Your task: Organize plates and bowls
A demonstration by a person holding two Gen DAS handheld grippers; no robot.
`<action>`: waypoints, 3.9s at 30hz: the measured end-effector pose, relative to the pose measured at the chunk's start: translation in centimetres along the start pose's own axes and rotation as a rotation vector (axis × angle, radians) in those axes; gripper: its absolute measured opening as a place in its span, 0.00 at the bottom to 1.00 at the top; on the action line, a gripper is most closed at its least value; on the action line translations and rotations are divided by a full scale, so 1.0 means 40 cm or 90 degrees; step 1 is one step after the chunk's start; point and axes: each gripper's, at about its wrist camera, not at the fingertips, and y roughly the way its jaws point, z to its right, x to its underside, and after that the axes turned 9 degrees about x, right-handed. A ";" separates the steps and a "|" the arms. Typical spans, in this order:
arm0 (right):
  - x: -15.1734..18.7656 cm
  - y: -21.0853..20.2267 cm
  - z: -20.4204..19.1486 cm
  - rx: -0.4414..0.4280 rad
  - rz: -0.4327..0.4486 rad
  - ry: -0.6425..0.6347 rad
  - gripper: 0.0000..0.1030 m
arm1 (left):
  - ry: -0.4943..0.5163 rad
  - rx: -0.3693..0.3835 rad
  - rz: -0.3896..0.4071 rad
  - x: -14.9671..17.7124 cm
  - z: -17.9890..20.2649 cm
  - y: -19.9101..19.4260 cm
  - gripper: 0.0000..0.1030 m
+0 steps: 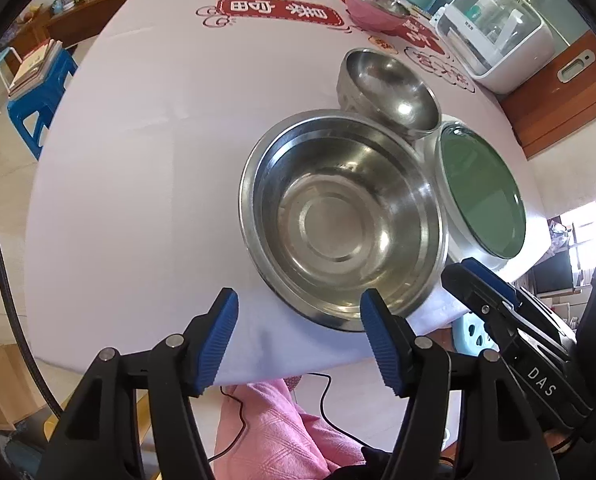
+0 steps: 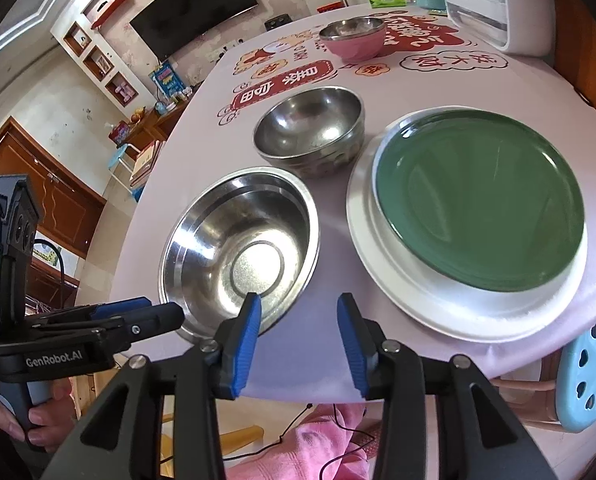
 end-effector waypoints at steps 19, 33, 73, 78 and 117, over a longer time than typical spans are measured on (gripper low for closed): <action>-0.090 -0.091 0.094 0.002 0.043 0.069 0.44 | 0.022 -0.006 0.078 -0.094 0.121 -0.134 0.69; -0.318 -0.125 0.120 0.027 0.108 0.102 0.53 | 0.093 0.024 0.094 -0.343 0.221 -0.156 0.74; -0.825 -0.035 0.341 -0.104 0.091 -0.087 0.61 | -0.129 -0.056 0.147 -0.644 0.413 -0.024 0.74; -0.894 -0.001 0.341 -0.110 0.098 -0.098 0.61 | -0.138 -0.071 0.155 -0.704 0.418 -0.017 0.74; -0.977 0.450 0.373 -0.164 0.048 -0.065 0.61 | -0.206 -0.052 0.175 -0.979 0.259 0.394 0.73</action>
